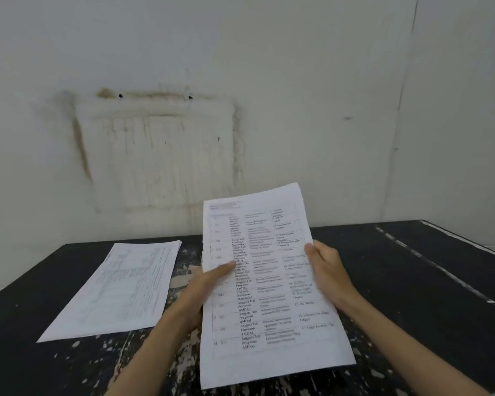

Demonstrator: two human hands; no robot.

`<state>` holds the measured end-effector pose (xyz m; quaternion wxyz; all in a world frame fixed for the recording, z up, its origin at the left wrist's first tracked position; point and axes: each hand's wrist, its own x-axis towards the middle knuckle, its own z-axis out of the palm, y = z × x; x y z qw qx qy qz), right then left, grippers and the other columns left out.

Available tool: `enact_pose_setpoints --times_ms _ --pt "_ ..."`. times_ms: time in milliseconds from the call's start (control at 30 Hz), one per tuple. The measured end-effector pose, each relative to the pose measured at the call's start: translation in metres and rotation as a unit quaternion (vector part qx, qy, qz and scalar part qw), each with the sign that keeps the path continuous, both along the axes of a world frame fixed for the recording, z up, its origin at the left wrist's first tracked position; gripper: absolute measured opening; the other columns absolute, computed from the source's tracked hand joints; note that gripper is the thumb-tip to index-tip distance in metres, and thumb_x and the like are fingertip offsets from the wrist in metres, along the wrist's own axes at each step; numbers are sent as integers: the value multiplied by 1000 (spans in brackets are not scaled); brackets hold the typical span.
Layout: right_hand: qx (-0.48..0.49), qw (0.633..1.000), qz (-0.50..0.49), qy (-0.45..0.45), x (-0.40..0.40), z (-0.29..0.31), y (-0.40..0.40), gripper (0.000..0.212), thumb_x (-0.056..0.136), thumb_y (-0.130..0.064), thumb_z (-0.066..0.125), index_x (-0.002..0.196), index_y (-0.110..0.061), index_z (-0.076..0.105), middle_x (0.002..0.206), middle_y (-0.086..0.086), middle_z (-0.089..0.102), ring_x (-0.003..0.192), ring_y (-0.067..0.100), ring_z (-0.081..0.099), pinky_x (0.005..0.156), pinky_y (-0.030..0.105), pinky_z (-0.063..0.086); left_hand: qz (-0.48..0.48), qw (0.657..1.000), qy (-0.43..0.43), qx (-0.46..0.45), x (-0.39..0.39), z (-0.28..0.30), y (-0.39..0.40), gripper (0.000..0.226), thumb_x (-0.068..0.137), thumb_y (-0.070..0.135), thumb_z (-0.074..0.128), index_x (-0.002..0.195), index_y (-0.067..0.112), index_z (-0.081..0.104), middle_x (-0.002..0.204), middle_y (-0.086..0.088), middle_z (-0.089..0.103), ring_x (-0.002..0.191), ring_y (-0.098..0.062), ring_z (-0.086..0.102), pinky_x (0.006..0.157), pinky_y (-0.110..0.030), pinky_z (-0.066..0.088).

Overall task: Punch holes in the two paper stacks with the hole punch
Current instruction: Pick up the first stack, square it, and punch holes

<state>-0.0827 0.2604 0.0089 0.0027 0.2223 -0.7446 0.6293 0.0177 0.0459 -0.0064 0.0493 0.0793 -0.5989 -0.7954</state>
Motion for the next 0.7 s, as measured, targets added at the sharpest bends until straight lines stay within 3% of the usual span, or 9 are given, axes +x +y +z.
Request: enact_pose_setpoints --times_ms 167,333,433,500,567,700 --pt "-25 1000 10 -17 0 -5 3 30 99 -24 38 97 -8 64 93 6 73 84 22 71 74 39 59 27 1000 -4 -13 -4 -4 10 22 84 14 63 106 15 65 99 -14 74 86 -33 72 62 -43 59" --pt "33 998 -8 -54 -10 -8 4 30 98 -20 39 93 -4 64 92 5 71 82 16 69 70 27 57 53 997 -26 -57 -10 -8 19 23 88 9 58 111 10 62 89 -8 76 78 -25 73 57 -37 60" --pt "88 991 17 -99 -20 -6 8 27 97 -22 44 94 -5 65 91 2 71 80 15 69 66 24 54 79 991 -54 -97 -16 -11 21 31 89 8 57 120 8 56 103 -12 71 86 -28 70 55 -35 59" --pt "146 975 62 -155 -27 -4 14 25 95 -21 49 98 -1 66 96 6 73 85 18 69 68 25 53 80 991 -67 -89 -20 -14 20 33 90 6 55 123 6 54 110 -15 68 92 -32 67 60 -39 59" --pt "200 959 90 -179 -34 -3 22 22 93 -18 54 97 -1 67 93 3 73 84 16 69 71 27 51 52 994 -81 -50 -23 -17 18 31 89 5 55 120 6 57 103 -14 70 86 -30 70 60 -40 60" --pt "209 966 46 -144 -46 -6 29 22 89 -15 59 93 6 66 86 3 71 73 13 66 71 27 50 -16 996 -93 -3 -27 -20 20 26 86 0 58 110 6 62 100 -15 73 82 -30 72 62 -42 60"
